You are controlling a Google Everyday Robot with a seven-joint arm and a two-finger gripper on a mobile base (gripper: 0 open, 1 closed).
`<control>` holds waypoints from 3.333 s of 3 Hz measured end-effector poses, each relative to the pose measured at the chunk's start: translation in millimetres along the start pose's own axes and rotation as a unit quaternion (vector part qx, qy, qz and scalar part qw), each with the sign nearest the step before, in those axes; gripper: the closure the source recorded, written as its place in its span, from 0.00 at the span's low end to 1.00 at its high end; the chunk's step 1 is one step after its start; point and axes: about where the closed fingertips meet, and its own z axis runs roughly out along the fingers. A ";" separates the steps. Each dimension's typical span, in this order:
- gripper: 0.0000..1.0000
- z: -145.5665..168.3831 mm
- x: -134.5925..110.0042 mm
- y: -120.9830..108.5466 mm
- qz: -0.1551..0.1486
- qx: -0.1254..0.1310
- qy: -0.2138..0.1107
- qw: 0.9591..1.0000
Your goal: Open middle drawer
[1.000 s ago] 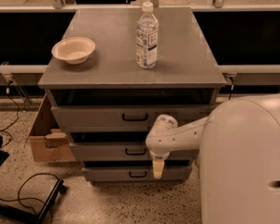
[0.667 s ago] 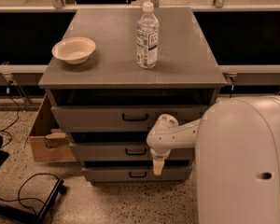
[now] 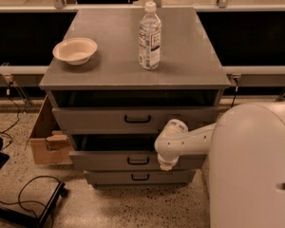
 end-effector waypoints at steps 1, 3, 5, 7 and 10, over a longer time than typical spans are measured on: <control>0.84 -5.5 -0.1 -1.1 0.000 0.000 0.000 1.000; 0.65 -14.4 -0.4 -2.9 0.000 0.000 0.000 1.000; 0.19 -14.1 0.1 -1.8 0.000 -0.002 0.001 1.000; 0.00 -15.1 0.1 -1.9 0.000 -0.002 0.001 1.000; 0.42 -1.0 -5.3 69.7 0.010 -0.040 -0.015 0.999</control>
Offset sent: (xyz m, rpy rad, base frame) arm 0.0000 0.0000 0.0062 0.0000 0.0000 0.0000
